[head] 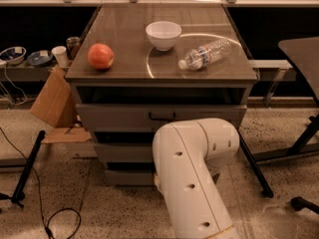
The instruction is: Open bottom drawer
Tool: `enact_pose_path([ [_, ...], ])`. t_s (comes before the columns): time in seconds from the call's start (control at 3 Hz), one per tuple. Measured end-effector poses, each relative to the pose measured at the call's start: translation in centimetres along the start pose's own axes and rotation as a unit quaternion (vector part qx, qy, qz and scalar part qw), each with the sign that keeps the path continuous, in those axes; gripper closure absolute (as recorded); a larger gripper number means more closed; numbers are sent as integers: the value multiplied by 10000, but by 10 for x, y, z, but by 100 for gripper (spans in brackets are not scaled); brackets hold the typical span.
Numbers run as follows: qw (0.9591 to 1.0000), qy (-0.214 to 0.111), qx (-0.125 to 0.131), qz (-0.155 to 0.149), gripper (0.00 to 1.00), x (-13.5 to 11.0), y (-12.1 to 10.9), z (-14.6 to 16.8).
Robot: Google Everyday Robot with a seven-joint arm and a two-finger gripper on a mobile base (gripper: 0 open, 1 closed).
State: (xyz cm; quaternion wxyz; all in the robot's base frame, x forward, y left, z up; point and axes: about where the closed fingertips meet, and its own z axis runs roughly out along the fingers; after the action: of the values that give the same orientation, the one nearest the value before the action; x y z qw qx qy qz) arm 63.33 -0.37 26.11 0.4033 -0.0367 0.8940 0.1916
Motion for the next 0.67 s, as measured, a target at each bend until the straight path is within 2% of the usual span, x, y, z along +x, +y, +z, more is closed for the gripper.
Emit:
enact_pose_path([
  [0.33, 9998, -82, -99, 127, 100, -6, 2, 12],
  [0.67, 9998, -88, -93, 146, 100, -7, 3, 15],
])
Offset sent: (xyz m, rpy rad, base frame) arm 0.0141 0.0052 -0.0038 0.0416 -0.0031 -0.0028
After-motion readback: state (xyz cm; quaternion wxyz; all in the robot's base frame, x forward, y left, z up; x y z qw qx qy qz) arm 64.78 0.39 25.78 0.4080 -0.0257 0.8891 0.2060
